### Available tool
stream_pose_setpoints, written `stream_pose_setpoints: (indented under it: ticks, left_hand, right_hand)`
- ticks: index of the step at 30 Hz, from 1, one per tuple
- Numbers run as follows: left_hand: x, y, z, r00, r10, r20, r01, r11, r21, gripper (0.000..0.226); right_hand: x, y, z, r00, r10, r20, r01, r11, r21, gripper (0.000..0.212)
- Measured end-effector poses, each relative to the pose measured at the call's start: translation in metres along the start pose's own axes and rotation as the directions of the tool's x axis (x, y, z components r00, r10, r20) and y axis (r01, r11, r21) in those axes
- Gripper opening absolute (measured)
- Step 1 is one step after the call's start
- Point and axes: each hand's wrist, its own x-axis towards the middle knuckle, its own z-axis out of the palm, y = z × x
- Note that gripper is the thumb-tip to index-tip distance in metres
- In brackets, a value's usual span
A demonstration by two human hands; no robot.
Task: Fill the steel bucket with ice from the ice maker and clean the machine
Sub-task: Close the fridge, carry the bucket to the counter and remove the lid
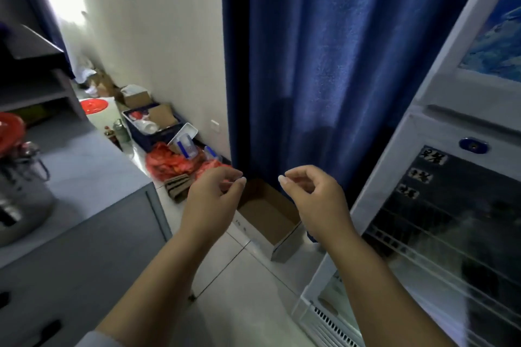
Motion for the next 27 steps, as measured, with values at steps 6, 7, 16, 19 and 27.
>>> stream_pose_setpoints:
  ticks: [6,7,16,19,27]
  left_hand:
    - [-0.018,-0.028,-0.063,0.990,-0.096,-0.105,0.100,0.994,0.035,0.004]
    - [-0.022,-0.032,-0.075,0.987,-0.104,-0.125,0.108,0.994,0.031,0.005]
    - [-0.065,-0.066,-0.172,0.944,-0.146,-0.297,0.168,0.985,0.048,0.004]
    - [-0.076,-0.077,-0.198,0.920,-0.167,-0.353,0.201,0.978,0.061,0.004]
    - [-0.092,-0.103,-0.251,0.846,-0.213,-0.488,0.277,0.959,0.060,0.006]
  right_hand:
    - [-0.013,-0.028,0.057,0.992,-0.034,0.121,0.033,0.999,0.007,0.010]
    - [-0.015,-0.033,0.067,0.988,-0.042,0.146,0.041,0.999,0.009,0.010]
    - [-0.039,-0.068,0.154,0.943,-0.134,0.303,0.129,0.991,0.038,0.010]
    - [-0.048,-0.077,0.180,0.921,-0.172,0.348,0.169,0.985,0.039,0.011]
    - [-0.050,-0.100,0.238,0.858,-0.251,0.449,0.249,0.966,0.064,0.012]
